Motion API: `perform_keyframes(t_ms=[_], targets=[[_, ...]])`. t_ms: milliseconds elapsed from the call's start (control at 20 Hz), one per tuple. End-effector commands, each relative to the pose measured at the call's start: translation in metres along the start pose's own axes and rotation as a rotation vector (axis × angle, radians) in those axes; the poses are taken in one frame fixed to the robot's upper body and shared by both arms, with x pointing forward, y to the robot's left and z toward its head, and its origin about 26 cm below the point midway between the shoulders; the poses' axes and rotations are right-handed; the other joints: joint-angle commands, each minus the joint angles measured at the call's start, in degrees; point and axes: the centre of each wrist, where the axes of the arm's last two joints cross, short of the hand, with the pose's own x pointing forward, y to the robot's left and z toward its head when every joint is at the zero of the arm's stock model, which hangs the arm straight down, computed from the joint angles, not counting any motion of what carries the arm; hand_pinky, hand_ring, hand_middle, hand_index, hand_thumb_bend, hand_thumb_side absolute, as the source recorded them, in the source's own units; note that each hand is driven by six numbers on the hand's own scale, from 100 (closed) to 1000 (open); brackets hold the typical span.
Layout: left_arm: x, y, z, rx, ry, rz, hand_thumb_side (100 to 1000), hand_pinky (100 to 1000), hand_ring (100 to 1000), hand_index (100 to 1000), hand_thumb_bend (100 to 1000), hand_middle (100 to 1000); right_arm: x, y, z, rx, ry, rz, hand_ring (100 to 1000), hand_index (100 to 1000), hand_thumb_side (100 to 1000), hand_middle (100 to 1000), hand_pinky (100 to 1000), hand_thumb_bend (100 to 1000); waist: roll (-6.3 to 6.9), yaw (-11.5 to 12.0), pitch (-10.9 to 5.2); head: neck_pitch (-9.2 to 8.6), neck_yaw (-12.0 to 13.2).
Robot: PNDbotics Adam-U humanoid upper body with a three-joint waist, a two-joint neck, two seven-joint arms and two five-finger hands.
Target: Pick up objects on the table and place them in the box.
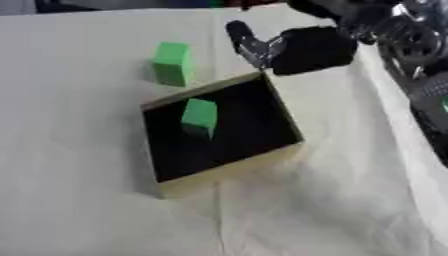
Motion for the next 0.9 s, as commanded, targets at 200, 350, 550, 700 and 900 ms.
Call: perform_keyframes(t_ms=[200, 350, 550, 700, 900], targets=[[0.001, -0.004, -0.023, -0.192, -0.099, -0.172, 775, 826, 735, 932, 309, 751, -0.012, -0.026, 0.019, -0.207, -0.034, -0.034, 819, 971, 850, 699, 876, 103, 0.43, -1.1, -0.98, -0.83, 1.9], [-0.006, -0.018, -0.027, -0.303, -0.114, -0.211, 776, 834, 750, 938, 329, 761, -0.016, -0.028, 0.023, -0.275, -0.053, -0.073, 817, 967, 843, 696, 878, 119, 0.7, -1.7, -1.16, -0.78, 2.4], [-0.01, -0.042, -0.032, -0.431, -0.14, -0.239, 769, 845, 773, 958, 366, 788, -0.02, -0.03, 0.029, -0.361, -0.066, -0.128, 812, 961, 815, 687, 878, 136, 1.01, -2.1, -1.4, -0.52, 2.9], [-0.01, -0.061, -0.037, -0.503, -0.155, -0.248, 735, 855, 797, 972, 419, 818, -0.022, -0.03, 0.031, -0.412, -0.079, -0.17, 811, 960, 814, 686, 878, 140, 1.15, -2.3, -1.46, -0.46, 3.3], [-0.012, -0.086, -0.04, -0.602, -0.154, -0.264, 702, 861, 806, 981, 466, 830, -0.023, -0.027, 0.032, -0.464, -0.099, -0.228, 809, 959, 816, 683, 879, 136, 1.31, -2.6, -1.42, -0.5, 3.9]])
